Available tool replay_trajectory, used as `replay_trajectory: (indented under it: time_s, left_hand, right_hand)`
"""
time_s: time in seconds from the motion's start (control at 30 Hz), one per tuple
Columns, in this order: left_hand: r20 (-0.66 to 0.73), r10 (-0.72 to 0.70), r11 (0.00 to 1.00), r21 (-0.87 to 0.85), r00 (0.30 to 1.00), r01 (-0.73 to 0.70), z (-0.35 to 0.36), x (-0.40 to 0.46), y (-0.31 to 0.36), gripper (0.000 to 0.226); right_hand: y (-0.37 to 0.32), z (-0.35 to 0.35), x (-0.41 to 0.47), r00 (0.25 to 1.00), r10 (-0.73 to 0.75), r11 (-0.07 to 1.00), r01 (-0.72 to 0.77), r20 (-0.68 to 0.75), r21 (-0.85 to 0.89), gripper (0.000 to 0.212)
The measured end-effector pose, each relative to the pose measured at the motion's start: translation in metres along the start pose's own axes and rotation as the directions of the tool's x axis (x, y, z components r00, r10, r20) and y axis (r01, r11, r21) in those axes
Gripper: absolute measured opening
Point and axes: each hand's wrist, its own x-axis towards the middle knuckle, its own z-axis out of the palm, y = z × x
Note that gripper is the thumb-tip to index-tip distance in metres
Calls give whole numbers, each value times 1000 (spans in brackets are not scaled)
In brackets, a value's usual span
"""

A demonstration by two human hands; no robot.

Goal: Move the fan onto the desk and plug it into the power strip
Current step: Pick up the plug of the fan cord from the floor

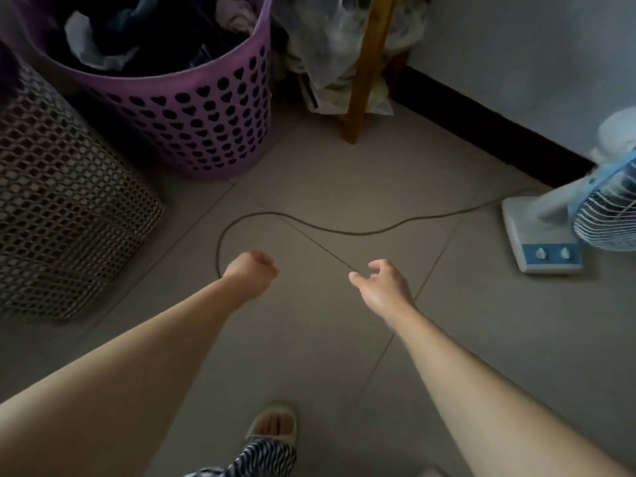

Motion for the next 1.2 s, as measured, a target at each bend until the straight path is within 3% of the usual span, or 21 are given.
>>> replay_trajectory:
  time_s: [0.23, 0.67, 1.2]
  left_hand:
    - [-38, 70, 993, 93, 997, -67, 31, 92, -67, 31]
    - [-51, 146, 892, 439, 988, -109, 52, 168, -125, 50]
    - [10, 337, 536, 820, 941, -200, 67, 186, -144, 29]
  right_hand:
    - [42, 62, 75, 996, -74, 992, 69, -39, -103, 52]
    - [81, 113, 116, 990, -114, 992, 110, -77, -60, 54]
    - [89, 126, 130, 988, -108, 994, 104, -111, -44, 52]
